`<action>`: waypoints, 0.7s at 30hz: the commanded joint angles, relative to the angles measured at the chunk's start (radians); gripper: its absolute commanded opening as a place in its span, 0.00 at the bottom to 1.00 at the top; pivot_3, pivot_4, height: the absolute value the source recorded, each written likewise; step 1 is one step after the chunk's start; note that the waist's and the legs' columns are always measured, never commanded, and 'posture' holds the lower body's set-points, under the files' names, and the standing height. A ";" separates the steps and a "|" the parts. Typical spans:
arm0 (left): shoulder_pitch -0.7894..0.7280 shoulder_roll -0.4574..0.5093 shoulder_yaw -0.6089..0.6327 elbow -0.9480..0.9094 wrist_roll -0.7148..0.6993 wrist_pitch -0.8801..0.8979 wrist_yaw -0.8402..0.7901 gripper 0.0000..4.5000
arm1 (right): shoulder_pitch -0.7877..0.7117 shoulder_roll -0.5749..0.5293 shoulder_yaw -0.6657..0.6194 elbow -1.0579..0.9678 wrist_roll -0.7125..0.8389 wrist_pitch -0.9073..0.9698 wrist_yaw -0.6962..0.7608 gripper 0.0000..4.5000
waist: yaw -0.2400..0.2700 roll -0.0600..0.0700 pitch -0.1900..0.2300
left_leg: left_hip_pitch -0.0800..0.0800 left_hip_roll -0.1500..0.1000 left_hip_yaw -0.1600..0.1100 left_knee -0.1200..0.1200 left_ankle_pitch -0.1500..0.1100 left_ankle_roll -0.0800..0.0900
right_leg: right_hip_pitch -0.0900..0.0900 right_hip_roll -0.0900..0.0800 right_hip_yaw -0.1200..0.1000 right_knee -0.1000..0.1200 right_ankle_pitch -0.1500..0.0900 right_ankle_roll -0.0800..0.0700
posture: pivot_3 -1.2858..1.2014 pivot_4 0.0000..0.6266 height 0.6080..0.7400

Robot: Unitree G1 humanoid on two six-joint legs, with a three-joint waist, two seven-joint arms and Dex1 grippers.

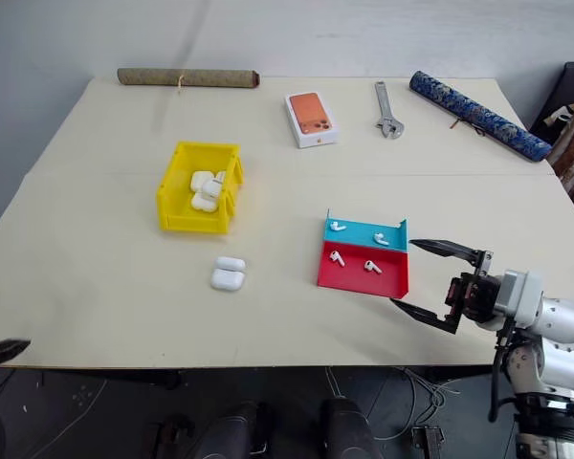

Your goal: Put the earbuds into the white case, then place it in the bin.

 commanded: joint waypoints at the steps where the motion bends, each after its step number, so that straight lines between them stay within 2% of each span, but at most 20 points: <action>1: -0.101 0.039 0.012 -0.099 -0.056 0.205 0.049 1.00 | -0.015 0.008 -0.004 -0.012 0.023 -0.035 0.056 1.00 | 0.004 0.000 0.000 | 0.000 0.000 -0.001 0.000 0.001 -0.001 | 0.000 0.000 0.000 0.000 0.000 0.000 | 0.52 0.24 1.00; 6: -0.335 0.033 -0.081 -0.295 -0.204 0.473 0.113 1.00 | -0.037 0.001 0.002 0.035 0.002 -0.057 0.067 1.00 | -0.003 0.000 0.000 | 0.000 0.000 -0.002 0.000 0.001 -0.009 | 0.000 0.000 0.000 0.001 0.000 -0.001 | 0.52 0.24 1.00; 9: -0.430 0.024 -0.207 -0.414 -0.319 0.498 0.249 1.00 | -0.034 -0.015 0.003 0.055 -0.011 -0.061 0.069 1.00 | -0.006 0.001 0.000 | 0.000 0.000 -0.002 -0.001 0.004 -0.009 | -0.001 0.000 0.001 0.001 0.000 -0.001 | 0.52 0.24 1.00; 12: -0.576 -0.126 -0.314 -0.484 -0.449 0.498 0.477 1.00 | -0.024 -0.027 0.002 0.061 -0.014 -0.064 0.070 1.00 | -0.004 0.004 0.000 | 0.000 0.000 -0.001 -0.001 0.004 -0.009 | -0.001 0.001 0.001 0.001 0.000 -0.001 | 0.52 0.24 1.00; 15: -0.650 -0.285 -0.397 -0.523 -0.547 0.498 0.734 1.00 | -0.011 -0.035 -0.002 0.058 -0.017 -0.066 0.064 1.00 | -0.001 0.003 0.000 | 0.000 0.000 -0.001 0.001 0.005 -0.008 | 0.000 0.003 0.001 0.002 0.000 0.001 | 0.52 0.24 1.00; 18: -0.700 -0.484 -0.503 -0.571 -0.599 0.498 0.987 1.00 | 0.017 -0.040 -0.006 0.041 -0.021 -0.064 0.047 1.00 | 0.001 0.002 0.000 | 0.000 0.000 -0.001 0.003 0.005 -0.008 | 0.001 0.003 0.001 0.003 0.001 0.002 | 0.52 0.24 1.00; 21: -0.756 -0.642 -0.582 -0.575 -0.565 0.498 1.216 1.00 | 0.053 -0.043 -0.009 0.009 -0.022 -0.056 0.029 1.00 | 0.006 0.000 0.000 | 0.000 -0.001 -0.001 0.005 0.005 -0.007 | 0.002 0.003 0.002 0.003 0.002 0.004 | 0.52 0.24 1.00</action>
